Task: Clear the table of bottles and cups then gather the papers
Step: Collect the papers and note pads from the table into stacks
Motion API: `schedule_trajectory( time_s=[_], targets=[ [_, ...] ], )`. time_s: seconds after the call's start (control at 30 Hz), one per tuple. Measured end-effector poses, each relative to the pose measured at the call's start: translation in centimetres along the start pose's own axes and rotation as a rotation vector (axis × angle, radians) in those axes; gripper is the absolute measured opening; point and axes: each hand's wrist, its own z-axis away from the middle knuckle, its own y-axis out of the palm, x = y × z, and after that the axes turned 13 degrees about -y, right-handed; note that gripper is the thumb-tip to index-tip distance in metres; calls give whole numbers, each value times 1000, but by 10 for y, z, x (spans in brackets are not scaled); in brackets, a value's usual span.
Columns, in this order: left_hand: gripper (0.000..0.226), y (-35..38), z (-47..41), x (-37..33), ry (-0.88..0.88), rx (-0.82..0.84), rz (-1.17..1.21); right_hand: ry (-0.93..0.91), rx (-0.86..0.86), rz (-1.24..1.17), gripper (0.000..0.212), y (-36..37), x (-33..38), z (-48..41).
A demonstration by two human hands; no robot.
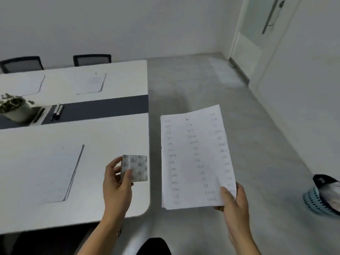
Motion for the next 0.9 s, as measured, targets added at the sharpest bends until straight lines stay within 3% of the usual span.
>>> schedule_trajectory(
  time_s=[0.33, 0.67, 0.9],
  targets=[
    [41, 55, -112, 21, -195, -301, 130, -16, 310, 153, 22, 104, 14, -186],
    [39, 100, -246, -18, -284, -414, 108, -80, 559, 271, 21, 222, 42, -342],
    [40, 137, -282, -13, -435, -703, 139, -83, 923, 313, 22, 324, 30, -434]
  ],
)
